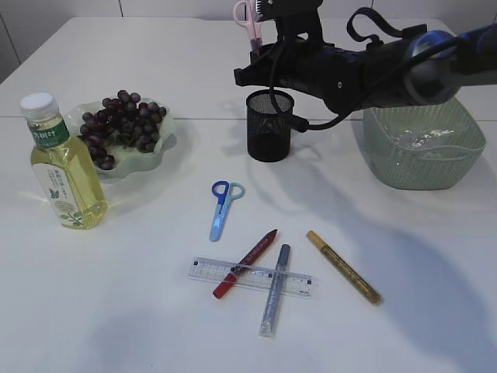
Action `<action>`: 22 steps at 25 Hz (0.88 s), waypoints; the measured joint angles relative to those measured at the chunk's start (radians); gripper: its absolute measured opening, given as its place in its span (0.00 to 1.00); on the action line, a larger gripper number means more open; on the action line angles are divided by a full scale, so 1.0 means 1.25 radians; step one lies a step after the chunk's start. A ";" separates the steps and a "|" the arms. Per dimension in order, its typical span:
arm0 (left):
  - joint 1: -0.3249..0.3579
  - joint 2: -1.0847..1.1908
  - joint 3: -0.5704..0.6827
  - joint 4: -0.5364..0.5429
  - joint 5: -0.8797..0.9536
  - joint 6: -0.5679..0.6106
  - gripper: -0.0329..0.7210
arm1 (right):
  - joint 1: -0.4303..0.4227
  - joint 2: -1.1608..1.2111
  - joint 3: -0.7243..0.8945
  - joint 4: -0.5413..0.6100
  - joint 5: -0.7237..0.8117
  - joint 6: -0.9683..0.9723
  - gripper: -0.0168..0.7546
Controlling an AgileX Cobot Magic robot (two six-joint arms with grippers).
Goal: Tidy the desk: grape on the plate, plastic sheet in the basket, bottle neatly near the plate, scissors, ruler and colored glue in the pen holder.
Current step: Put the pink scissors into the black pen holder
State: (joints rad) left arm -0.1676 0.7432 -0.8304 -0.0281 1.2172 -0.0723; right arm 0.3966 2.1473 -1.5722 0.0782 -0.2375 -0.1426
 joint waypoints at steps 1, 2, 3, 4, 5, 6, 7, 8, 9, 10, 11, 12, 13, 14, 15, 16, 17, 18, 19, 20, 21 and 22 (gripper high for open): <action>0.000 0.000 0.000 0.000 0.000 0.000 0.58 | 0.000 0.009 -0.006 0.000 -0.001 0.000 0.18; 0.000 0.000 0.000 0.001 0.000 0.000 0.58 | 0.000 0.016 -0.010 0.000 -0.001 0.000 0.18; 0.000 0.000 0.000 0.002 0.000 0.000 0.58 | 0.000 0.022 -0.013 0.000 -0.001 0.000 0.18; 0.000 0.000 0.000 0.002 0.001 0.000 0.58 | 0.000 0.028 -0.016 0.000 -0.003 0.000 0.18; 0.000 0.000 0.000 0.002 0.001 0.000 0.58 | 0.000 0.034 -0.018 0.000 -0.003 0.000 0.18; 0.000 0.000 0.000 0.002 0.001 0.000 0.58 | 0.000 0.040 -0.018 0.000 -0.004 0.000 0.18; 0.000 0.000 0.000 0.002 0.003 0.000 0.58 | 0.000 0.044 -0.018 0.000 -0.004 0.000 0.18; 0.000 0.000 0.000 0.002 0.003 0.000 0.58 | -0.002 0.048 -0.018 0.000 -0.004 0.000 0.18; 0.000 0.000 0.000 0.002 0.005 0.000 0.58 | -0.002 0.051 -0.018 0.000 -0.006 0.000 0.18; 0.000 0.000 0.000 0.003 0.006 0.000 0.58 | -0.007 0.054 -0.018 0.000 -0.009 0.000 0.18; 0.000 0.000 0.000 0.004 0.008 0.000 0.58 | -0.011 0.055 -0.018 0.000 -0.009 0.000 0.18; 0.000 0.000 0.000 0.005 0.009 0.000 0.58 | -0.015 0.055 -0.018 0.000 -0.009 0.000 0.18; 0.000 0.000 0.000 0.007 0.010 0.000 0.58 | -0.017 0.055 -0.018 0.000 -0.011 0.000 0.18; 0.000 0.000 0.000 0.008 0.011 0.000 0.58 | -0.020 0.055 -0.018 0.000 -0.013 0.000 0.18; 0.000 0.000 0.000 0.011 0.011 0.000 0.58 | -0.020 0.055 -0.018 0.000 -0.015 0.000 0.18; 0.000 0.000 0.000 0.017 0.011 0.000 0.58 | -0.021 0.056 -0.018 0.000 -0.016 0.000 0.18; 0.000 0.000 0.000 0.023 0.011 0.000 0.58 | -0.023 0.056 -0.018 0.000 -0.018 0.000 0.18; 0.000 0.000 0.000 0.023 0.011 0.000 0.58 | -0.023 0.056 -0.018 0.000 -0.021 0.000 0.18; 0.000 0.000 0.000 0.023 0.011 0.000 0.58 | -0.023 0.057 -0.018 0.000 -0.024 0.000 0.18; 0.000 0.000 0.000 0.023 0.011 0.000 0.58 | -0.023 0.060 -0.018 0.000 -0.028 0.000 0.18; 0.000 0.000 0.000 0.023 0.011 0.000 0.58 | -0.023 0.063 -0.018 0.000 -0.032 0.000 0.18; 0.000 0.000 0.000 0.023 0.011 0.000 0.58 | -0.023 0.066 -0.018 0.000 -0.032 0.000 0.18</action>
State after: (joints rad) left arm -0.1676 0.7432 -0.8304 0.0000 1.2309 -0.0723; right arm 0.3683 2.2299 -1.5942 0.0782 -0.2779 -0.1426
